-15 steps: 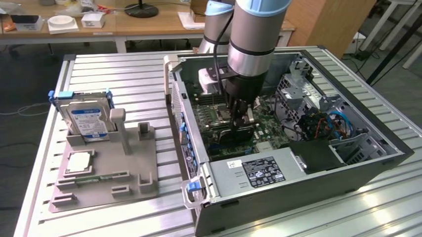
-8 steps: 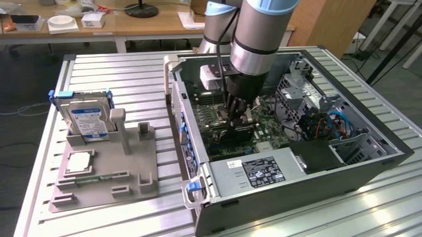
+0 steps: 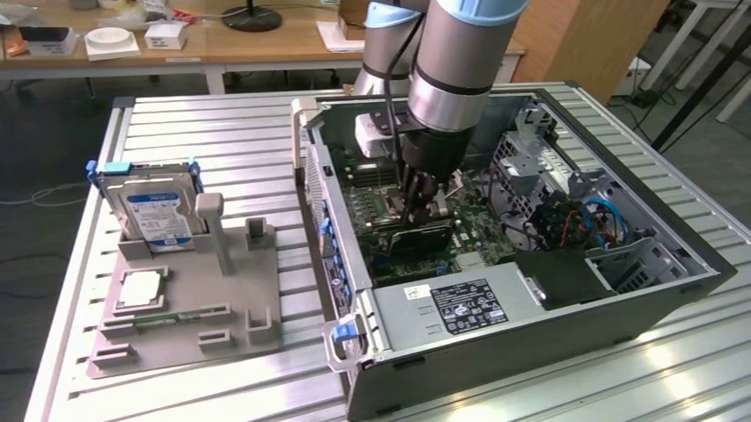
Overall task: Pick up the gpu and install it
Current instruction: 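Press down on the gpu until it lock into place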
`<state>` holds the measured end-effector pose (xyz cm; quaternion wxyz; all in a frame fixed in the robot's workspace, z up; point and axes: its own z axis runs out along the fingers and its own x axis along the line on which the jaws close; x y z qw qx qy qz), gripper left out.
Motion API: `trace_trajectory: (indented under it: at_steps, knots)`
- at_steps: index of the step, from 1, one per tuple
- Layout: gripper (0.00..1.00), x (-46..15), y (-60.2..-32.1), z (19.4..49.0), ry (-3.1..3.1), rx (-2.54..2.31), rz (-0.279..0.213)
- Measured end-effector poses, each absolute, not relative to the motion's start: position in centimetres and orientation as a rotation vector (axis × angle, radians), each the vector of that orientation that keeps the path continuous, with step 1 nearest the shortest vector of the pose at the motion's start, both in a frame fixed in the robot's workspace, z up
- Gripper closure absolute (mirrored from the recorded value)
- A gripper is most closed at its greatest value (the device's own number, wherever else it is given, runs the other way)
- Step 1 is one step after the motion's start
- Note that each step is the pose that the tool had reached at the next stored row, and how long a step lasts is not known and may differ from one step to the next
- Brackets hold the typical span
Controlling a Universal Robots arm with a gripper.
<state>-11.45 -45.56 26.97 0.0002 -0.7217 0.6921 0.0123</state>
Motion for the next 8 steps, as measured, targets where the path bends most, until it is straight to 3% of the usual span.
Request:
trace_trajectory:
  at_steps: [8]
  knots:
    - [0.89, -11.45, -45.56, 26.36, 2.172, -2.265, 0.030]
